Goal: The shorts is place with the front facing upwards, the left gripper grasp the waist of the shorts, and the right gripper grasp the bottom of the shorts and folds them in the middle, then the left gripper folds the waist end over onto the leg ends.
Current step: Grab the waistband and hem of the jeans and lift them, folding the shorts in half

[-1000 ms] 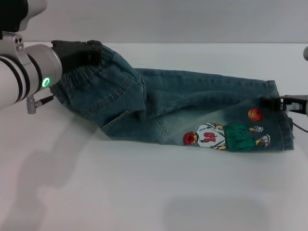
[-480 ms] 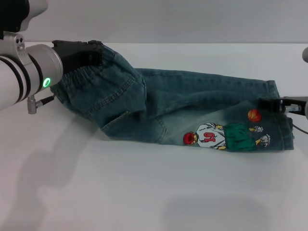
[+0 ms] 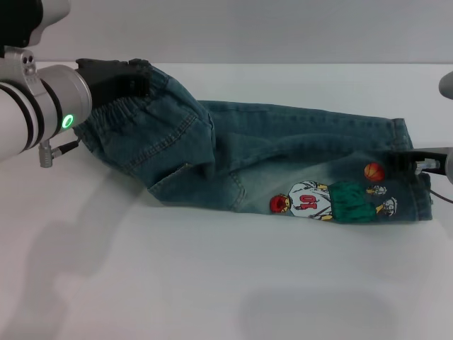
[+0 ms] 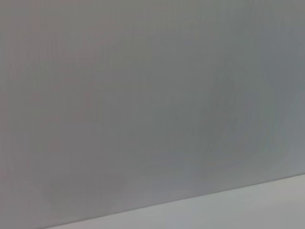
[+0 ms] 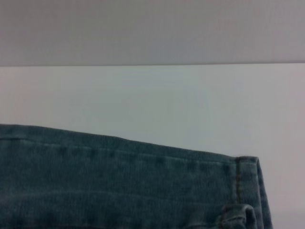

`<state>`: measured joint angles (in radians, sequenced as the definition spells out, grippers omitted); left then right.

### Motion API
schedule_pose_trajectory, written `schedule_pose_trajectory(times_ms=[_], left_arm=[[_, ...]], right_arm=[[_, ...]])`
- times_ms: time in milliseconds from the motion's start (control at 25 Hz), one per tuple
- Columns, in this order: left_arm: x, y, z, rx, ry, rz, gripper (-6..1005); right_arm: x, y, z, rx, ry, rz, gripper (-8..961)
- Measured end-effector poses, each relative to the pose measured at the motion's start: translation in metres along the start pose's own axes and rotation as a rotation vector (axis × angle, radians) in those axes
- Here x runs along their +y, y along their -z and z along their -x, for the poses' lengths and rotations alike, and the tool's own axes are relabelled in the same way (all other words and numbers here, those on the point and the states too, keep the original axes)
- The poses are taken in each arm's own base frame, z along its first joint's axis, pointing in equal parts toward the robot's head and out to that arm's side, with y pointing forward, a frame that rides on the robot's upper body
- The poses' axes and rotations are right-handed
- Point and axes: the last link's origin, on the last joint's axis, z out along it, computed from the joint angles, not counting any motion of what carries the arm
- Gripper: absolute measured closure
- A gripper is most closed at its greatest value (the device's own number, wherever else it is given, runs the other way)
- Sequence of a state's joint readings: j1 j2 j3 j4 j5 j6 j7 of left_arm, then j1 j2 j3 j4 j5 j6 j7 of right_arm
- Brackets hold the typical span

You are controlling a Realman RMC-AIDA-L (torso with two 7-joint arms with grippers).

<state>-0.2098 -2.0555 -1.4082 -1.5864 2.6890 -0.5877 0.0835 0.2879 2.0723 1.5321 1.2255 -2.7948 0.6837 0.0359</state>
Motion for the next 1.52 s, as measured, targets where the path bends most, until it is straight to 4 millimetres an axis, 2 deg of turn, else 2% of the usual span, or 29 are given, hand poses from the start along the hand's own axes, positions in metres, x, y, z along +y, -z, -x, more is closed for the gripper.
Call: schedule_pose_trajectory(times_ms=[80, 640, 1000, 1520], left_arm=[[0.0, 0.0, -0.001, 0.001, -0.009, 0.001, 948], [-0.001, 0.0, -0.002, 0.004, -0.007, -0.002, 945], [-0.003, 0.0, -0.002, 0.012, -0.003, -0.008, 942], [-0.01, -0.002, -0.005, 0.038, 0.013, -0.027, 939]], right_arm=[[0.0, 0.001, 0.0, 0.0, 0.0, 0.0, 595], [0.003, 0.007, 0.008, -0.035, 0.013, 0.009, 955], [-0.001, 0.019, 0.018, -0.087, 0.008, 0.002, 955], [-0.019, 0.035, 0.039, -0.158, 0.01, -0.036, 955]])
